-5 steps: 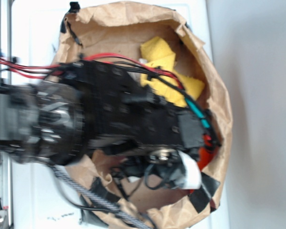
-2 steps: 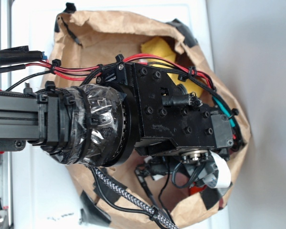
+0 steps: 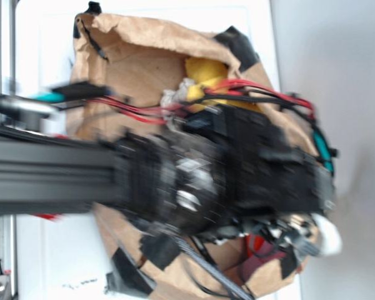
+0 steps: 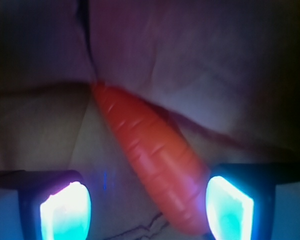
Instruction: Grab the carrot.
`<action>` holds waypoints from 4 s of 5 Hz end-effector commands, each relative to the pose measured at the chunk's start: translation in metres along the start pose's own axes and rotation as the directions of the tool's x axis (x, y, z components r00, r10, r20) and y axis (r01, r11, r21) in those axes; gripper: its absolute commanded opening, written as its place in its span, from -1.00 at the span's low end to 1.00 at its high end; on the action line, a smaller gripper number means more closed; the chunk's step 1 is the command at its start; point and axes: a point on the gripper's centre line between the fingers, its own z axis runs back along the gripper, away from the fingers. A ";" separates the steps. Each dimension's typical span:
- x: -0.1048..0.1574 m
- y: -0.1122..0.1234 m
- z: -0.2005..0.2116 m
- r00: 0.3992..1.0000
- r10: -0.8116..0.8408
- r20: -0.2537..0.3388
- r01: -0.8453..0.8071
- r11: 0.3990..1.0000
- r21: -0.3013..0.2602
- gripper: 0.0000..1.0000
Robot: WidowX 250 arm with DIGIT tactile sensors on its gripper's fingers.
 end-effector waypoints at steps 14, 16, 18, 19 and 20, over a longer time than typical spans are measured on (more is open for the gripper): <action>-0.061 -0.060 0.072 0.885 0.378 -0.271 -0.349 0.925 0.153 1.00; -0.061 -0.060 0.072 0.885 0.378 -0.271 -0.349 0.925 0.153 1.00; -0.072 -0.037 0.083 0.766 0.600 -0.231 -0.566 0.800 0.199 1.00; -0.085 -0.029 0.110 0.594 0.781 -0.193 -0.745 0.625 0.234 1.00; -0.102 -0.019 0.135 0.408 0.886 -0.219 -0.870 0.450 0.201 1.00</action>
